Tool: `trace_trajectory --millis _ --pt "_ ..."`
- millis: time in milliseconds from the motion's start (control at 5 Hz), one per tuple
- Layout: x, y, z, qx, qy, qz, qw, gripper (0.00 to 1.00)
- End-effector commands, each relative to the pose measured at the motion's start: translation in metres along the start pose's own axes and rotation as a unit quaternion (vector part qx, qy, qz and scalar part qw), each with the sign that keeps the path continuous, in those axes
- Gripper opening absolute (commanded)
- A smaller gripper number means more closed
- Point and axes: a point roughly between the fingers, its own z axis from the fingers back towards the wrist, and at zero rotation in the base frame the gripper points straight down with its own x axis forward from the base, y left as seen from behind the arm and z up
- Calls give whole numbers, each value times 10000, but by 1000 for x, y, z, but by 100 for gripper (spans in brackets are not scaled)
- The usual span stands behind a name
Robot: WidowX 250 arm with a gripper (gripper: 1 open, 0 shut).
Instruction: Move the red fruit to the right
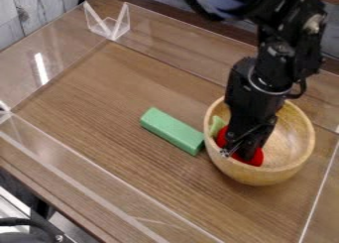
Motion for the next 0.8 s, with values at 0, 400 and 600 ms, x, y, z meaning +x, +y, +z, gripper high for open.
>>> trace_trajectory --millis 0,400,600 --pt "-3 -4 24 -219 4 637 9977 0" --pt "-24 -2 20 -136 -17 832 9964 100" --pt "-14 -3 17 -136 -10 478 9988 100"
